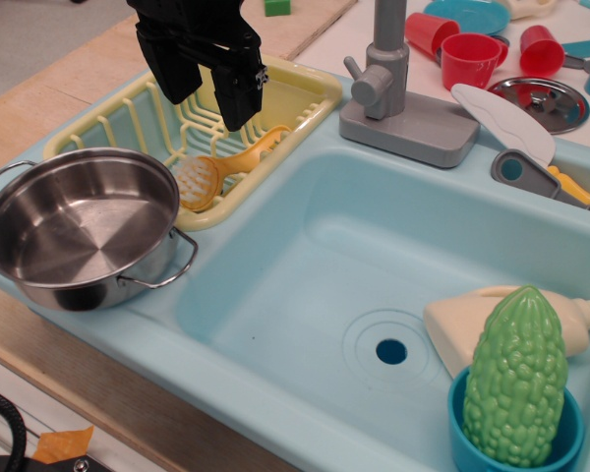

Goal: Put brush into pot or pan

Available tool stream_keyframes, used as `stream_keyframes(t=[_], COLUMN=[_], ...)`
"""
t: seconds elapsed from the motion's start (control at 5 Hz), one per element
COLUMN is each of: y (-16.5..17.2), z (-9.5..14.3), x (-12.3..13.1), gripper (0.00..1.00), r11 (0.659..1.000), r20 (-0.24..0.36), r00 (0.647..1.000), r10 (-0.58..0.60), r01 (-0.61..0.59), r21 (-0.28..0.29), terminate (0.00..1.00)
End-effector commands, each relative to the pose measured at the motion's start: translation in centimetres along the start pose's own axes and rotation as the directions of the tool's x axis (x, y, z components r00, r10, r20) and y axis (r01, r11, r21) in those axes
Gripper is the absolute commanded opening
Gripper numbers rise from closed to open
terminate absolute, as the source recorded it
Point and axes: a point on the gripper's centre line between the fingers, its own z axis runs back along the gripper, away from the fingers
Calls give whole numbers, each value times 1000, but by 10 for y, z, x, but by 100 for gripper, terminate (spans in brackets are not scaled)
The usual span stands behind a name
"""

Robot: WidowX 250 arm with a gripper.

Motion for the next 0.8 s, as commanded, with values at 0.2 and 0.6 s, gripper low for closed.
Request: stream_keyframes(t=[0.2,0.6], y=[3,4], z=[-7,-18], x=[1,4], gripper=[100,100], r11=[997,978], r20=[-3,-35], r00=[998,985], r10=[-65,-171], r01=[65,166], r21=[-44,-126], terminate=[0,0])
